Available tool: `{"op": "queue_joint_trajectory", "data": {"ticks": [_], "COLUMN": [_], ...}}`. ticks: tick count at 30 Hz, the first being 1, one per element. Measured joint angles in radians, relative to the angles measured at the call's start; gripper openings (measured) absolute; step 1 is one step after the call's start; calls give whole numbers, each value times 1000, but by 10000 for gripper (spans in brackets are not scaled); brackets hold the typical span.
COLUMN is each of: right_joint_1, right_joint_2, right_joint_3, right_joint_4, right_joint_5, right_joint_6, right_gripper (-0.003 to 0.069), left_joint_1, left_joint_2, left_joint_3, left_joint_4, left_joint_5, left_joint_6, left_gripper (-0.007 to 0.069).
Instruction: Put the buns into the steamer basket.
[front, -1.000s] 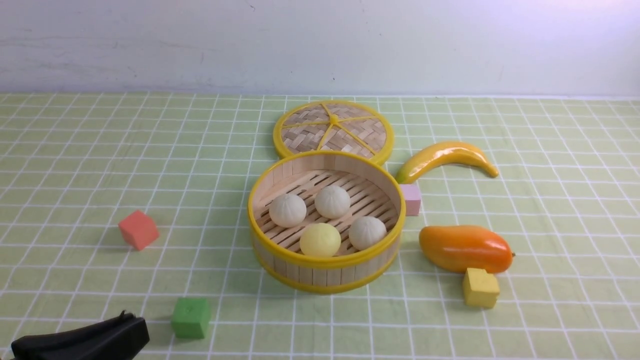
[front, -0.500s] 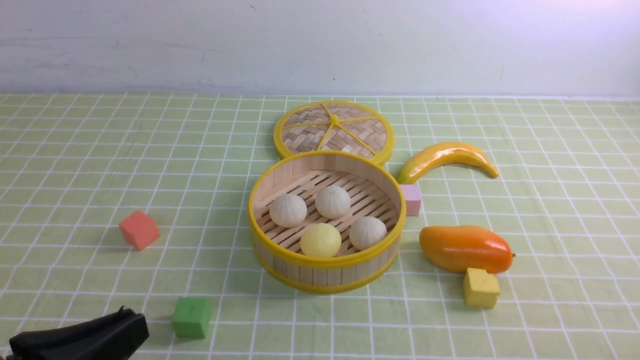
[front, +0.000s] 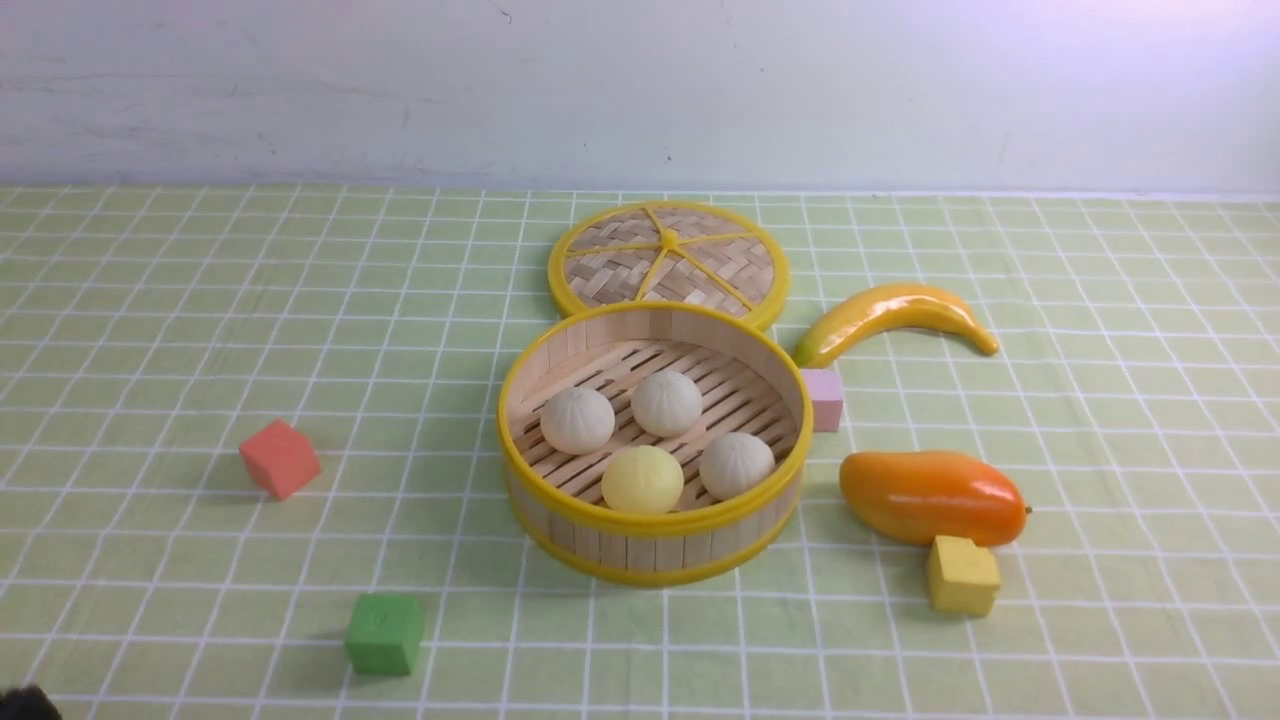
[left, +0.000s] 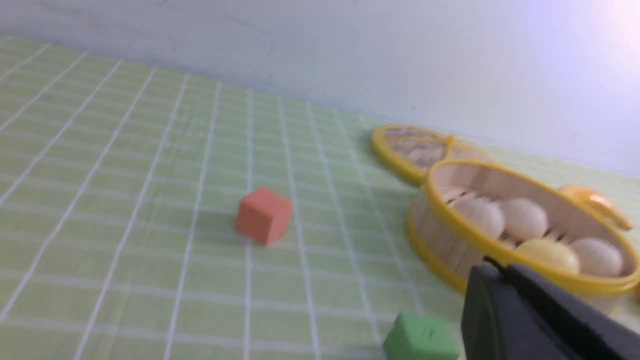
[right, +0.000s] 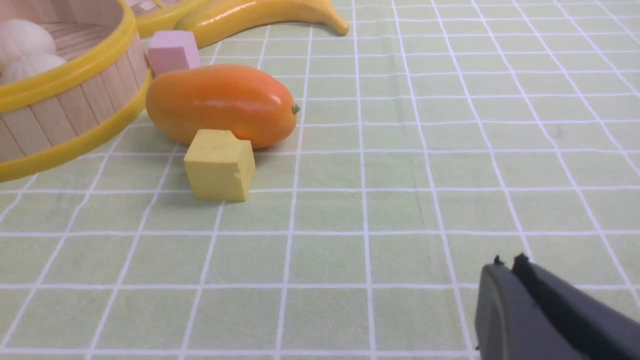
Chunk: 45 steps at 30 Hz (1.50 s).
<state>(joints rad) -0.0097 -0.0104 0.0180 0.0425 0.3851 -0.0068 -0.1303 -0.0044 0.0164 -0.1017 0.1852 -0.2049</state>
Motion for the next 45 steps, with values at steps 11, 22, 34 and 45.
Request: {"op": "queue_joint_trajectory", "data": {"ticks": [11, 22, 34, 45], "right_joint_1": [0, 0, 0, 0], "right_joint_2": [-1, -1, -1, -1], "right_joint_3": [0, 0, 0, 0], "right_joint_4": [1, 1, 1, 1], "right_joint_5": [0, 0, 0, 0], "right_joint_6": [0, 0, 0, 0], "right_gripper": [33, 46, 67, 83], "left_joint_1": [16, 16, 16, 16], "left_joint_2": [-6, -6, -6, -6], "left_joint_3": [14, 14, 14, 14], "left_joint_4": [-57, -60, -60, -60], "left_joint_5": [195, 197, 197, 197], "left_joint_6": [-2, -2, -2, -2], "left_gripper": [-13, -13, -13, -13]}}
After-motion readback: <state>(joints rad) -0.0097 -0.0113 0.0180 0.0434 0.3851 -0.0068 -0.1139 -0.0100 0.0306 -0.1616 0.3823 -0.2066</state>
